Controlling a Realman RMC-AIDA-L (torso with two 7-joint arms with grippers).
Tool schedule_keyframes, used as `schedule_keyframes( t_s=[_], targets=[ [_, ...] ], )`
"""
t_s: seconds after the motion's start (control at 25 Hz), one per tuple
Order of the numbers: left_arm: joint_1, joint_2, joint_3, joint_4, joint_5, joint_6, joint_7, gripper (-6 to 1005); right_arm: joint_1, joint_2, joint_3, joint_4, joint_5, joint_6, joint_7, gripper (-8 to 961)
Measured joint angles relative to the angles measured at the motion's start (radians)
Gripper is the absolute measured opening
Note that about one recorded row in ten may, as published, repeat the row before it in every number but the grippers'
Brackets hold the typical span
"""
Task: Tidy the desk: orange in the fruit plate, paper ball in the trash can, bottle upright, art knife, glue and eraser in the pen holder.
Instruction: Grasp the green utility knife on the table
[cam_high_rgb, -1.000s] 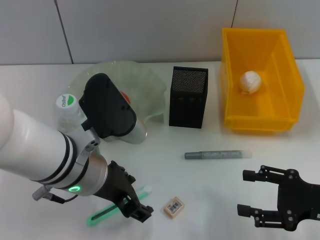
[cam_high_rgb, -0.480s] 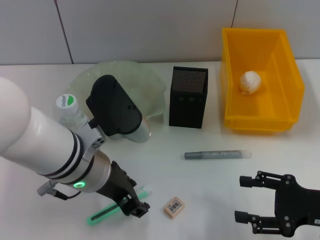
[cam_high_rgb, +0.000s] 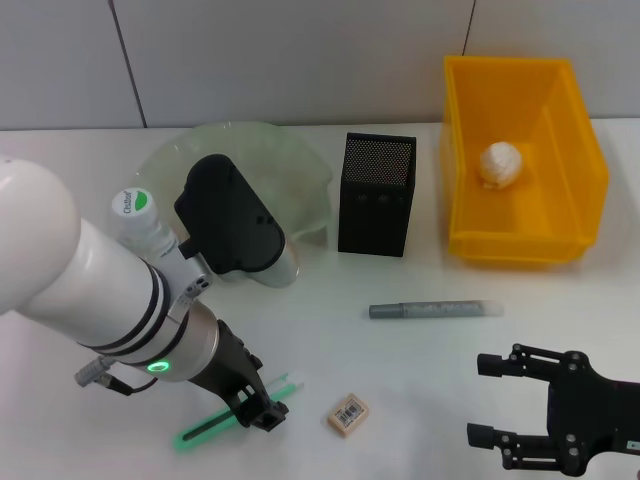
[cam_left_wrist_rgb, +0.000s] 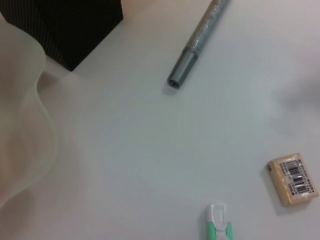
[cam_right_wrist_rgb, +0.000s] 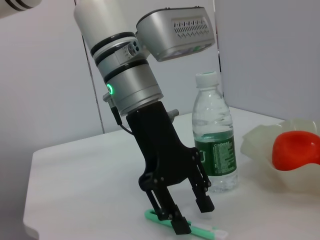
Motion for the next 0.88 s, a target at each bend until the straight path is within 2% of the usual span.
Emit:
schedule_keyframes(
  t_s=[0.52,0.72,0.88],
  targets=[
    [-0.023,0.000,0.005,-0.028,0.003,0.001,0.001,574,0.004,0.000,-0.002,0.000,0.000,0.002,-0.001,774],
    [-0.031,0.000,0.015,-0.042,0.006,0.000,0.001,453,0.002,0.000,-0.002,0.000,0.000,0.004,-0.001,774],
    [-0.031,0.000,0.016,-0.042,0.008,-0.001,0.001,458,0.002,0.000,-0.002,0.000,0.000,0.004,-0.001,775]
  ],
)
